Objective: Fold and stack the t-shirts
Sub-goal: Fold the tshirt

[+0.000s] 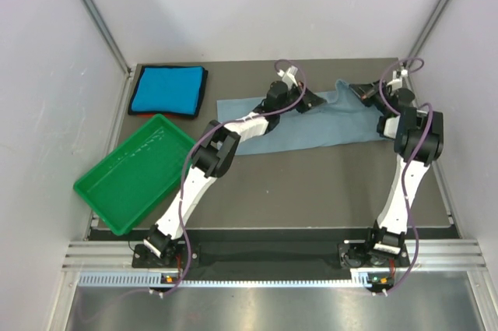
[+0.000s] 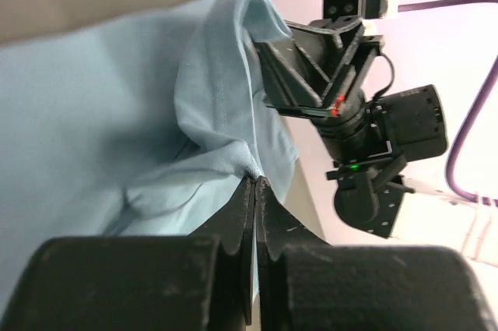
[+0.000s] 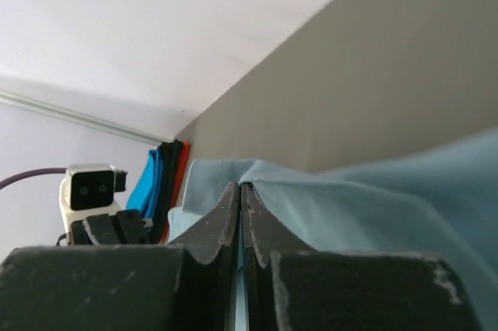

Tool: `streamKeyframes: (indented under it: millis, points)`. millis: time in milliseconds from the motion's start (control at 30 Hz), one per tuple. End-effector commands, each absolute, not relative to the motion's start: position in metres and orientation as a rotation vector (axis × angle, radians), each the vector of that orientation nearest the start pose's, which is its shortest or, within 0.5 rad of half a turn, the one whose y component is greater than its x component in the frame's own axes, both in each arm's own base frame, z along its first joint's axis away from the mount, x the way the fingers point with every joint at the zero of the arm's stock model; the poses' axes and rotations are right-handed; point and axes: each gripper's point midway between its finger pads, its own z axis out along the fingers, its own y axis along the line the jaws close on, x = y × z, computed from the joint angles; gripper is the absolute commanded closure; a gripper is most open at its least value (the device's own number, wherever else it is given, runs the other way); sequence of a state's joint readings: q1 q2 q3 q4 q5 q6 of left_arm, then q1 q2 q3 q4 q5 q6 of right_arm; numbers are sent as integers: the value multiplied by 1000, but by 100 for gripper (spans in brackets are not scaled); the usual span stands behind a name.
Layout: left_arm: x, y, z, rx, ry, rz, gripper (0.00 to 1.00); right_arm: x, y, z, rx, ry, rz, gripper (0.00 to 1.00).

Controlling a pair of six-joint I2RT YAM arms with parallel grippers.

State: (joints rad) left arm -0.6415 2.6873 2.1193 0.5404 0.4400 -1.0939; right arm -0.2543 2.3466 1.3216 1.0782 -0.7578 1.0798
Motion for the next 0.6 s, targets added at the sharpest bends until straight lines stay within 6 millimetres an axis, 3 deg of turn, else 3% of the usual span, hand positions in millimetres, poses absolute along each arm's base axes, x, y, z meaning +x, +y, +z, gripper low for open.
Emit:
streamKeyframes:
  millis: [0, 100, 333, 567]
  points:
    - [496, -514, 140, 14, 1839, -1678, 100, 567, -9, 162, 350, 1505, 1164, 100]
    - [492, -516, 137, 16, 1859, -1680, 100, 557, -20, 152, 401, 1519, 1166, 100]
    - [490, -518, 134, 1, 1878, -1673, 100, 538, -47, 155, 426, 1466, 1178, 100]
    - [480, -520, 140, 24, 1884, -1664, 100, 526, -62, 151, 474, 1467, 1175, 100]
